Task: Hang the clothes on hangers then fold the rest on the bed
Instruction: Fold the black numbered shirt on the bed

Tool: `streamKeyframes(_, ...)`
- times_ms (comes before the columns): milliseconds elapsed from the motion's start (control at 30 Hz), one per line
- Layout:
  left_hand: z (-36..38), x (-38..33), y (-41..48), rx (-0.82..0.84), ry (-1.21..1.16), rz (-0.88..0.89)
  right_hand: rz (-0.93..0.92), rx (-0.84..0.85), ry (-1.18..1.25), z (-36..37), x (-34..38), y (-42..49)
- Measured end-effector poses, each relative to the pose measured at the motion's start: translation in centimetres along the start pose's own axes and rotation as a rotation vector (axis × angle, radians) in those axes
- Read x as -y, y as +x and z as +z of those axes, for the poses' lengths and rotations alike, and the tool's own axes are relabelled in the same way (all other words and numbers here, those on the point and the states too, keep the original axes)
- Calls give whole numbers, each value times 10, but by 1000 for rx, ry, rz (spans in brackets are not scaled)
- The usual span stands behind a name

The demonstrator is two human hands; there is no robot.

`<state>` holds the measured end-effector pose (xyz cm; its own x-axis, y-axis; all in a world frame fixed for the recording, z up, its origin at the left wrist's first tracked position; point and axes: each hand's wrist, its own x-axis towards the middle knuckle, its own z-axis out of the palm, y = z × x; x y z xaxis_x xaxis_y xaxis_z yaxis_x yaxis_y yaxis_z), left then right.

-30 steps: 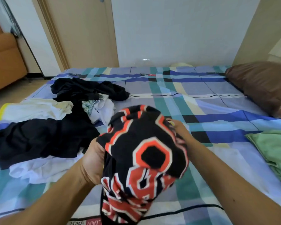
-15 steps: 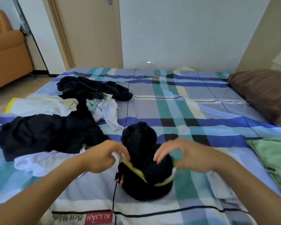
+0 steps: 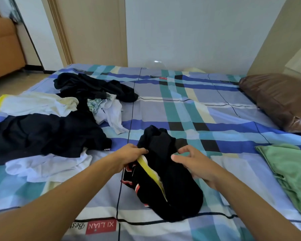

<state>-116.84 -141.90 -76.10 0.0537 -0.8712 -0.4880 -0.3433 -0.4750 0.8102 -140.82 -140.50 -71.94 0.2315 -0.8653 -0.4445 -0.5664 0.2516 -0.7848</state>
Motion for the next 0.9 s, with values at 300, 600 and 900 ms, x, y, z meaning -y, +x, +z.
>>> streamKeyframes(300, -13, -27, -45, 83, 241, 737, -463, -109, 277, -11, 17, 6)
streamKeyframes(600, -30, -28, -56, 113, 50, 270, -1276, -227, -885, 29, 30, -26)
streamKeyframes(900, -34, -39, -82, -132, 511, 674, -909, -304, -1150, 60, 11, 2)
